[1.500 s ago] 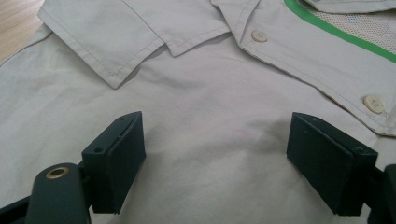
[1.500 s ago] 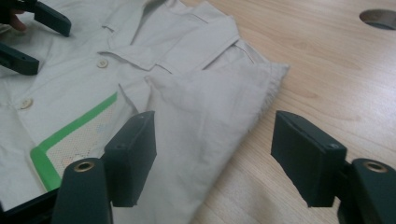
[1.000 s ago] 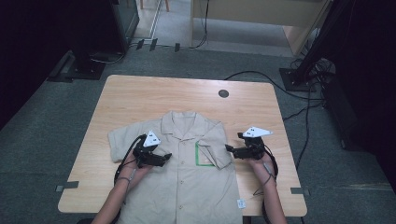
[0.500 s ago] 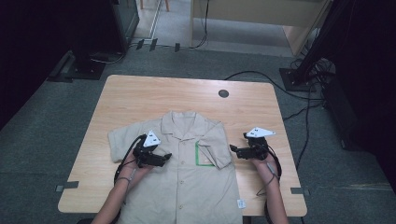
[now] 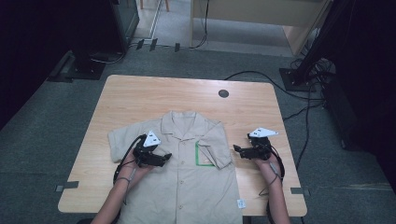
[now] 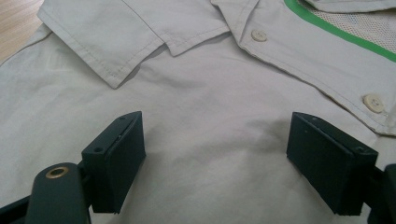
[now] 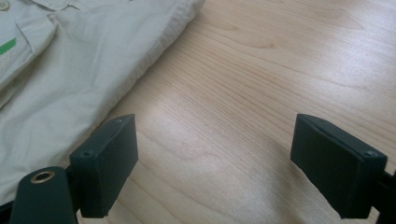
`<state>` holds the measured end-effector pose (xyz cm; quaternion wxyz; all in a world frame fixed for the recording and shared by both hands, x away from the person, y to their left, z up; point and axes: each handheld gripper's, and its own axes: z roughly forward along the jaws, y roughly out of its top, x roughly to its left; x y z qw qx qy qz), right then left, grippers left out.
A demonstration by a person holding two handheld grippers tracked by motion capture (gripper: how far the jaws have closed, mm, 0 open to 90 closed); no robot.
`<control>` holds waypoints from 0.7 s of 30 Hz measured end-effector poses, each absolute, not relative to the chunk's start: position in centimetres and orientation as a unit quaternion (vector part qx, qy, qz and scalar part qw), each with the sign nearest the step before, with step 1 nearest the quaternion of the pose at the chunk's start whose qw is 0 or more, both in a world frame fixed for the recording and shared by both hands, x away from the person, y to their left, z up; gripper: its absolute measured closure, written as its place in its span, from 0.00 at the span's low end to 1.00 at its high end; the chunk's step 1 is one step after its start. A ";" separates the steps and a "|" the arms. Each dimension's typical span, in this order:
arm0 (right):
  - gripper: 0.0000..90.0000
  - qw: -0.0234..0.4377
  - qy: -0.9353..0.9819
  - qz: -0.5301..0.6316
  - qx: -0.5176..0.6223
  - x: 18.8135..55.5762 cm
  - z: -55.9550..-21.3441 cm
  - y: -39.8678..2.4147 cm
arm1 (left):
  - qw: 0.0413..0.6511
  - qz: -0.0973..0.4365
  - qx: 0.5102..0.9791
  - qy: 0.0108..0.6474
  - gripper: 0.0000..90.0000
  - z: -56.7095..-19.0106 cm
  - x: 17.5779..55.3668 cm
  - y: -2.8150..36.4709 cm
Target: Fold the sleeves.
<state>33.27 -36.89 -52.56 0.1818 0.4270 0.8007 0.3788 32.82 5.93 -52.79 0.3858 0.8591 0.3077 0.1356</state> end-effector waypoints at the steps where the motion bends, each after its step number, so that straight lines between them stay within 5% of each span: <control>1: 0.16 0.183 0.801 0.377 0.428 33.3 -52.6 -36.9 | 0.386 0.135 0.859 0.307 0.22 -52.8 32.8 5.9; 21: 0.13 0.183 0.809 0.354 0.433 33.5 -52.7 -36.8 | 0.385 0.128 0.857 0.319 0.22 -51.9 33.3 6.6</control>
